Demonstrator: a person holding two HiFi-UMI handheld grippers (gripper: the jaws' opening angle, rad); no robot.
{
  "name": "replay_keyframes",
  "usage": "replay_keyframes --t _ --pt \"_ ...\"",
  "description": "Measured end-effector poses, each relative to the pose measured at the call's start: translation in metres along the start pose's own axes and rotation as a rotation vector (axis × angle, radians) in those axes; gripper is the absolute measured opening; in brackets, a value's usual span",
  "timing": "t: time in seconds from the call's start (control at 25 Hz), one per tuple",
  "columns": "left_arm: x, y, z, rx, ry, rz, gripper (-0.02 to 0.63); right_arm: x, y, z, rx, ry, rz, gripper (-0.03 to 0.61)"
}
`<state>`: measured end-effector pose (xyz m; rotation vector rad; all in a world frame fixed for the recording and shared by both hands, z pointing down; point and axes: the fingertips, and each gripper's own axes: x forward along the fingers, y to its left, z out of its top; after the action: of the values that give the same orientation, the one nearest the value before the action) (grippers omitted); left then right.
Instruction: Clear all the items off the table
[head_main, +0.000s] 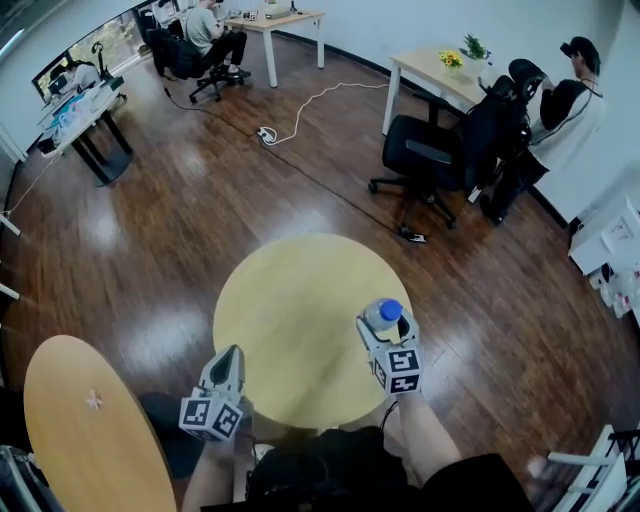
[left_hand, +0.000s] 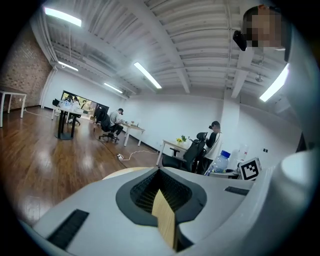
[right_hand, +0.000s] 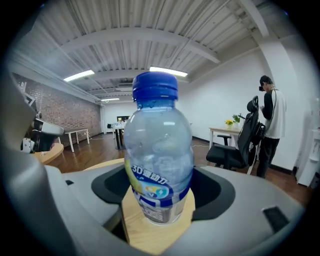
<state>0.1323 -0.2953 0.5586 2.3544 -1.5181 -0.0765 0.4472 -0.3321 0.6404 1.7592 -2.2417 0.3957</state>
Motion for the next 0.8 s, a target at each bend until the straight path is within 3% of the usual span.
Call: replay_keyframes --t 0.28,0.8 --pt "-0.068 0.056 0.047 0.024 -0.149 0.117 0.000 0.014 0.075 0.055 -0.114 -0.087 0.109 0.371" --pt "-0.295 0.180 0.075 -0.042 -0.389 0.550 0.000 0.034 0.338 0.111 -0.290 -0.181 0.524 0.371"
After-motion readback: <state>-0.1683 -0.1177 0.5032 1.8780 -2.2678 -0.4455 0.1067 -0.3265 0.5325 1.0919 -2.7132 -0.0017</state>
